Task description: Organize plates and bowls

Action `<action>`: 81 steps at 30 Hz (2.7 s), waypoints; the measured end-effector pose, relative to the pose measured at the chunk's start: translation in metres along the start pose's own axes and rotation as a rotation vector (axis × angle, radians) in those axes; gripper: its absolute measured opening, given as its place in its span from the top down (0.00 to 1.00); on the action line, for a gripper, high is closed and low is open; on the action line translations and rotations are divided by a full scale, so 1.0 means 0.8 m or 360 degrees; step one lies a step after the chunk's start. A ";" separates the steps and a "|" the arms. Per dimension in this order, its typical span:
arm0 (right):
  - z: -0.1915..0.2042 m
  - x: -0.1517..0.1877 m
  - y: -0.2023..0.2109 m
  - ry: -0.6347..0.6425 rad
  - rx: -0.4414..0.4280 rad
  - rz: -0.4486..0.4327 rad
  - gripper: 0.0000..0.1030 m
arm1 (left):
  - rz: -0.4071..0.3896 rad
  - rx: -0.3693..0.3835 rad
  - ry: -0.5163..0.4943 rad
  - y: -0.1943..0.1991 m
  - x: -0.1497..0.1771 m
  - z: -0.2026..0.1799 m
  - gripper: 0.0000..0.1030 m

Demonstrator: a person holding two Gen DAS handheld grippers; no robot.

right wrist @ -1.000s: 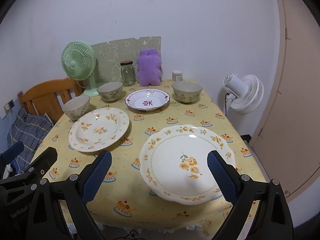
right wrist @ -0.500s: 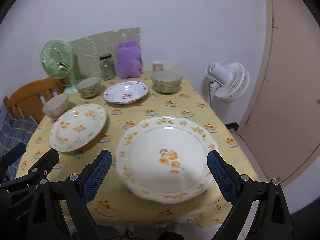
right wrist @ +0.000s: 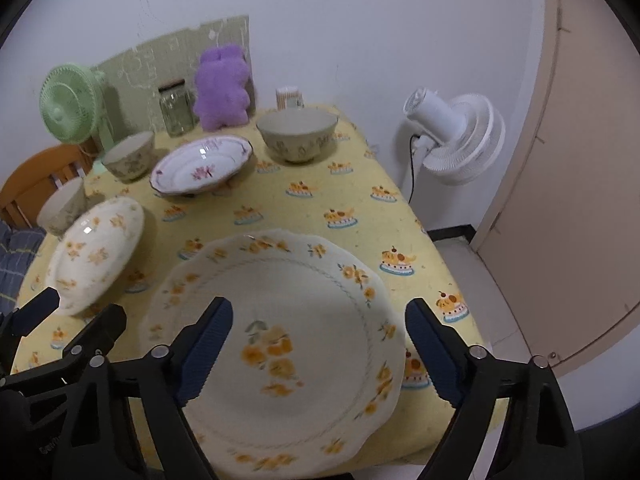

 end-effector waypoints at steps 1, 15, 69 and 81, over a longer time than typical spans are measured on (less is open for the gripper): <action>-0.004 0.002 -0.010 0.0001 -0.0012 0.0023 0.15 | 0.0031 -0.0010 0.0002 -0.010 0.004 -0.005 0.14; -0.021 0.019 -0.094 0.0145 -0.0152 0.0253 0.15 | 0.0249 -0.0163 0.0191 -0.074 0.036 -0.021 0.17; 0.000 -0.056 -0.161 0.0128 -0.0373 0.0302 0.34 | 0.0288 -0.0446 0.0367 -0.141 -0.034 -0.001 0.31; 0.003 -0.061 -0.108 0.0110 -0.0294 0.0211 0.34 | 0.0250 -0.0363 0.0316 -0.087 -0.025 0.015 0.30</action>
Point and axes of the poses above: each gripper's, at about its wrist camera, not at the fingertips, and y roughly against the way its jaws point, z to its left, x to its underside, the point moved 7 cm from there along -y, roughly the way its jaws point, and after that the axes turned 15 degrees about y, right-handed, at the moved point
